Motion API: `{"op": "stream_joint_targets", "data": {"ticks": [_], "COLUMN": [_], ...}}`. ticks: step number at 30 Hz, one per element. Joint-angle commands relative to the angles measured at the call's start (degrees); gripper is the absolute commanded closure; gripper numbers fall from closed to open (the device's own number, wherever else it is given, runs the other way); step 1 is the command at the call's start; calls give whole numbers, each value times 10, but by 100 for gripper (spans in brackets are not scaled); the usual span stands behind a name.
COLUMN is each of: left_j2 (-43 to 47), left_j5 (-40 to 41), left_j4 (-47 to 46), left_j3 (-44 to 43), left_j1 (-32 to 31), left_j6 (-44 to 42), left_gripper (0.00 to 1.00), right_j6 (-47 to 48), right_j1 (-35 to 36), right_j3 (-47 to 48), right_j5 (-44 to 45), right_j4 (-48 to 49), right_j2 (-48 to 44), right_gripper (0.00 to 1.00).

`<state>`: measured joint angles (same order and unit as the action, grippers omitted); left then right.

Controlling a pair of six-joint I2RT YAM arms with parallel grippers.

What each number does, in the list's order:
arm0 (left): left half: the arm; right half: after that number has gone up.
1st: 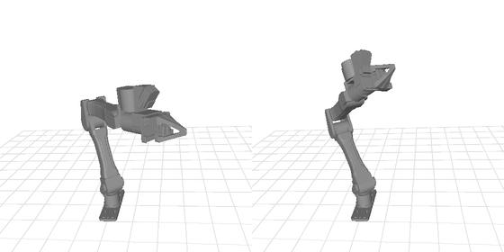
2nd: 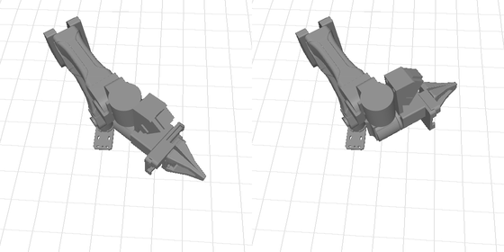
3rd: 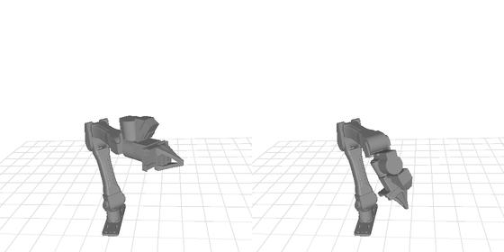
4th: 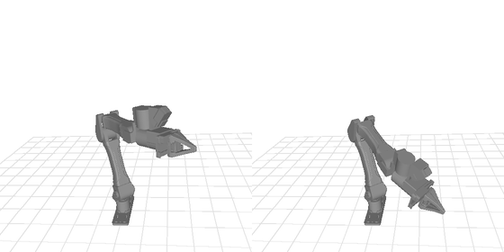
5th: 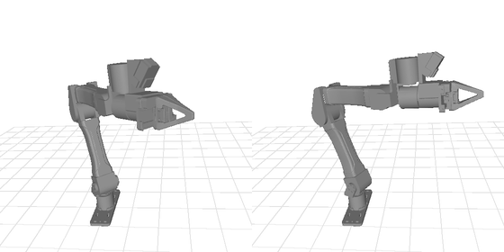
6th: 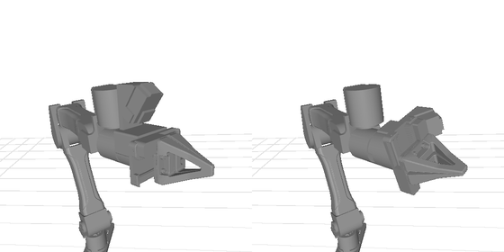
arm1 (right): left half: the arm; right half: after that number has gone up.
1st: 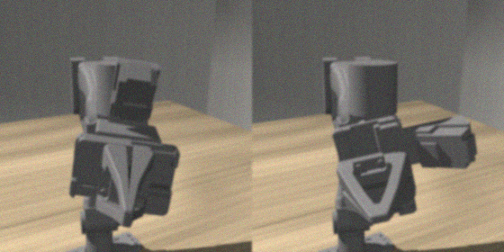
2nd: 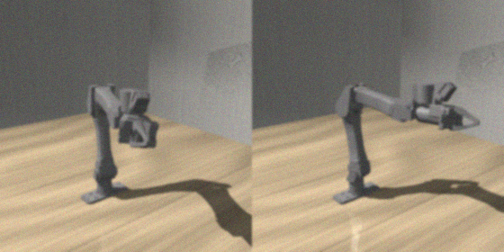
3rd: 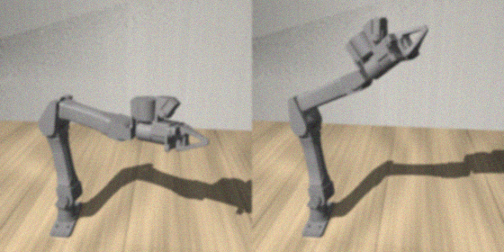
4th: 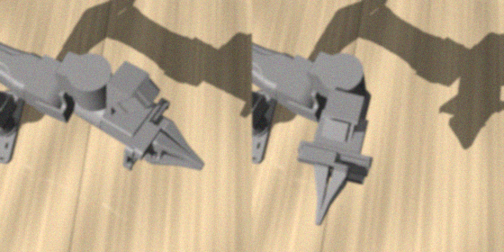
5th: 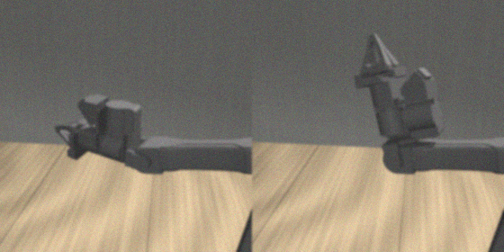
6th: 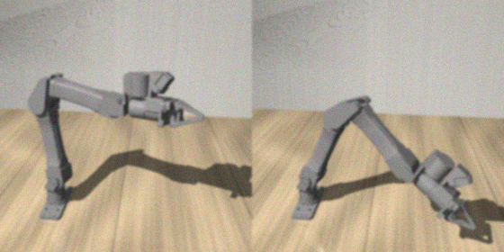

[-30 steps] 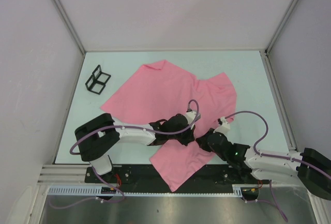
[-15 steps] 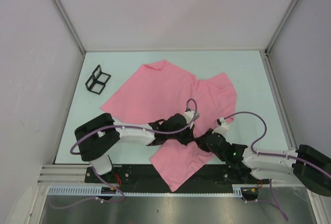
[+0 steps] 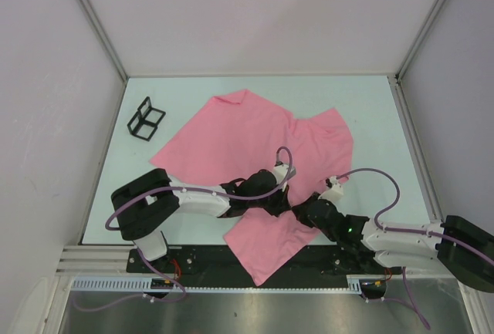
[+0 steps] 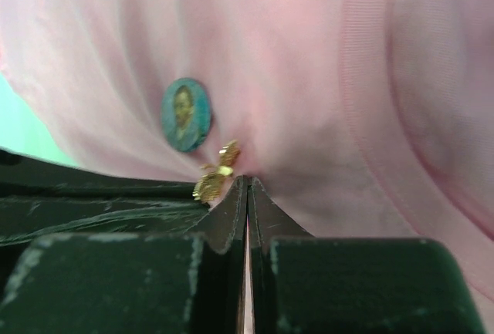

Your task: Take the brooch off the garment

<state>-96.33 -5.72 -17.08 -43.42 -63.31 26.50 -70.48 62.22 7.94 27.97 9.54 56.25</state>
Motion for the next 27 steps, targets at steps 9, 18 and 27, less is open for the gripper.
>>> {"op": "stream_joint_targets", "data": {"ticks": [9,18,27], "left_j2": [-14,-16,-18], "left_j5": [-26,-36,-36], "left_j4": [12,-5,-8], "left_j3": [18,29,32], "left_j1": [-1,-1,0], "left_j6": [36,61,74], "left_gripper": [100,100,100], "right_j6": [-12,-13,-6], "right_j1": [5,5,13], "right_j3": [-5,-4,1], "right_j5": [67,57,47], "right_j4": [-5,31,63], "right_j2": [-30,7,30], "right_gripper": [100,100,100]}}
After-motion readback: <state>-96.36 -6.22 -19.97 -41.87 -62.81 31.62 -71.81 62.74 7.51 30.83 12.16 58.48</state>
